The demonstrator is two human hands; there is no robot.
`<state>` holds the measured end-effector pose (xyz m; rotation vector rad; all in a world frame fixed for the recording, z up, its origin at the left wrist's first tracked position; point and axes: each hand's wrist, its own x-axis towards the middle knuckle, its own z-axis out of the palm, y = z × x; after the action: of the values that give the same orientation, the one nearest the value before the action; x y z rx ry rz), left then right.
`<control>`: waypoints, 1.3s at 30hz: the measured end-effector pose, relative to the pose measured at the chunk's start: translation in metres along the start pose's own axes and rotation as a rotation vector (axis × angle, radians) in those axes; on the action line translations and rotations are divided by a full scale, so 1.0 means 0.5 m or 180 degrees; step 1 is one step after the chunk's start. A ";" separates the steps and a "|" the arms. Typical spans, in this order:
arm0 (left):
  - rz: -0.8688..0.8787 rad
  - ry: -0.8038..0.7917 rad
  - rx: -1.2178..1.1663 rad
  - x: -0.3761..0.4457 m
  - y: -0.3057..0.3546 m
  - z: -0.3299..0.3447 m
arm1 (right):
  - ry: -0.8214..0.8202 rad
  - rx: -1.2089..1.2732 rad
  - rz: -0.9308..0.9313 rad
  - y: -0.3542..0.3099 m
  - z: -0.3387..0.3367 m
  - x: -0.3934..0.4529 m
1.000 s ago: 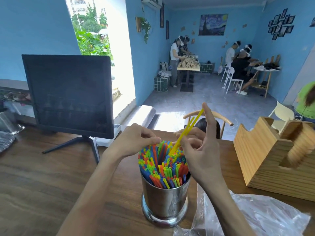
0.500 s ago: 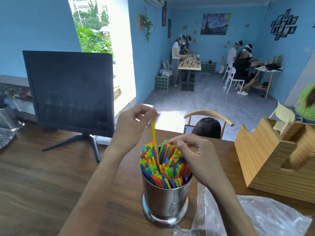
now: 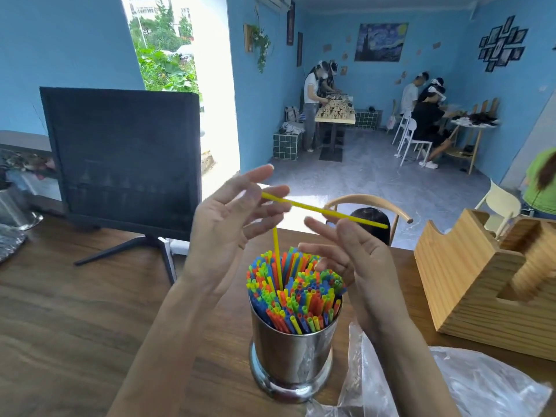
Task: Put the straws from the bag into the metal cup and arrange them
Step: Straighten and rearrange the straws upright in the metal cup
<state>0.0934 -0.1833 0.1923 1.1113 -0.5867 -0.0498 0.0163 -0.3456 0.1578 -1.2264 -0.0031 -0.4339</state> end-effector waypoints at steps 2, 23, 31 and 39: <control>-0.0178 -0.0225 0.0096 -0.007 -0.006 -0.002 | 0.0166 0.0551 0.0054 -0.005 -0.003 0.003; -0.1425 -0.1358 0.3156 0.067 -0.073 -0.045 | 0.0071 -0.2317 -0.1236 0.055 -0.034 0.013; -0.1323 -0.1595 0.3237 0.081 -0.074 -0.051 | 0.0137 -0.2261 -0.1159 0.054 -0.031 0.012; -0.1315 -0.2142 0.3289 0.082 -0.067 -0.056 | 0.0068 -0.2178 -0.1181 0.058 -0.033 0.013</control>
<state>0.1493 -0.1889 0.1721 2.2478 -1.0152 -0.5428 0.0278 -0.3551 0.1269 -1.9059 -0.0696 -0.8124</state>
